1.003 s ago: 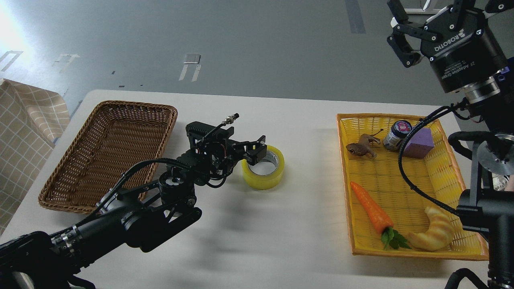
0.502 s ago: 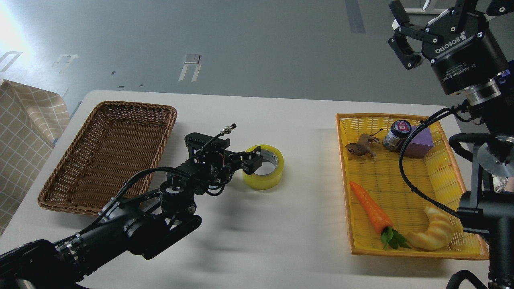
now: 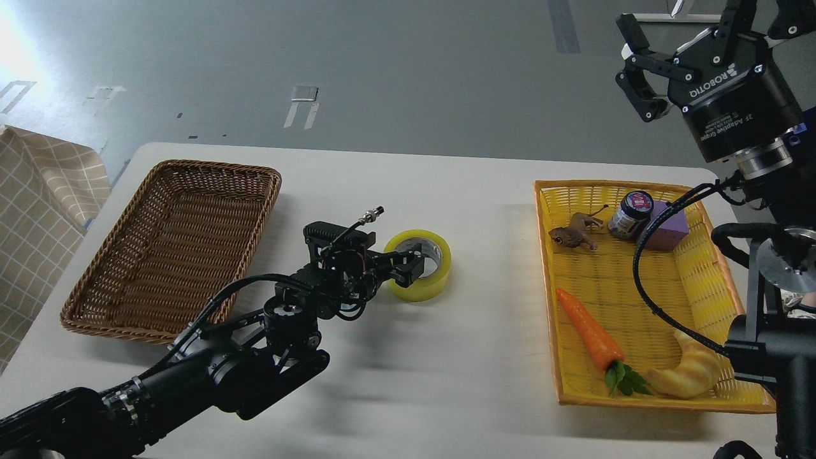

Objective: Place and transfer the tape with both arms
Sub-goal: 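Close the left gripper on the tape roll's edge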

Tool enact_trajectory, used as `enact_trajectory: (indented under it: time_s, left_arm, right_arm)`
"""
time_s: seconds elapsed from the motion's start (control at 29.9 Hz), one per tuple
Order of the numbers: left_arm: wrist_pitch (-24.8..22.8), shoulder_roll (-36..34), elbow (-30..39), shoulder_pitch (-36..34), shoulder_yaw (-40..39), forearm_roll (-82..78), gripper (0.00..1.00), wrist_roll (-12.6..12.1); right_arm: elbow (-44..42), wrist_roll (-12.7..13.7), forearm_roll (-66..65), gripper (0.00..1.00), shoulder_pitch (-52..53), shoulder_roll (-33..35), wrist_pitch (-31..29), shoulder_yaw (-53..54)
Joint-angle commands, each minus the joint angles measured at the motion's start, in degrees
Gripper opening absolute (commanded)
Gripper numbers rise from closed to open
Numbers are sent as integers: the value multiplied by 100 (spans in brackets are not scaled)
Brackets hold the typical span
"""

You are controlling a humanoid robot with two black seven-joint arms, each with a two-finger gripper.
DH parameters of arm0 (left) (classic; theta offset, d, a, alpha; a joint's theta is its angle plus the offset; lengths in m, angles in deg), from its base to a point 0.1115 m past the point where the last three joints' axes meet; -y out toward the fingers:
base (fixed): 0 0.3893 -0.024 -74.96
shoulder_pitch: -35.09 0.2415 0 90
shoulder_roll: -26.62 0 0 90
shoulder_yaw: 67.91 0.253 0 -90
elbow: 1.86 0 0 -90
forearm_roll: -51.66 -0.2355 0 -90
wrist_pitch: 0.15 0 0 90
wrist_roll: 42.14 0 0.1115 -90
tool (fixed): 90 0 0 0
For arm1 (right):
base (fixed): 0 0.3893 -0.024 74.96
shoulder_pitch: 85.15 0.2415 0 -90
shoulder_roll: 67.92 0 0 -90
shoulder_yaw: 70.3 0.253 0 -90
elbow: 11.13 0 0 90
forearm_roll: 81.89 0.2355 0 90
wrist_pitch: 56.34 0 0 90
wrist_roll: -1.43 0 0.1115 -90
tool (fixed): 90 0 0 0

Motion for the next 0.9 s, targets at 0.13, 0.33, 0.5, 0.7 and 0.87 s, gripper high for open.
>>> enact_trajectory:
  time_s: [0.13, 0.33, 0.5, 0.7, 0.87]
  left_arm:
    - [-45, -85, -46, -35, -9, 35, 45, 56]
    - [-80, -102, -46, -61, -18, 35, 26, 56]
    - [-89, -155, -37, -61, -18, 17, 25, 56]
    - [-89, -146, -2, -113, -18, 17, 24, 56]
    - [-98, -146, 51, -341, 0, 78, 24, 108]
  right_arm:
    - [-7, -5, 1, 100, -69, 0, -9, 8]
    - [2, -5, 1, 100, -148, 0, -35, 8]
    - [19, -5, 1, 100, -157, -9, -35, 8]
    - [28, -5, 1, 100, -201, -9, -26, 8]
    - [28, -5, 1, 100, -218, 0, -17, 17]
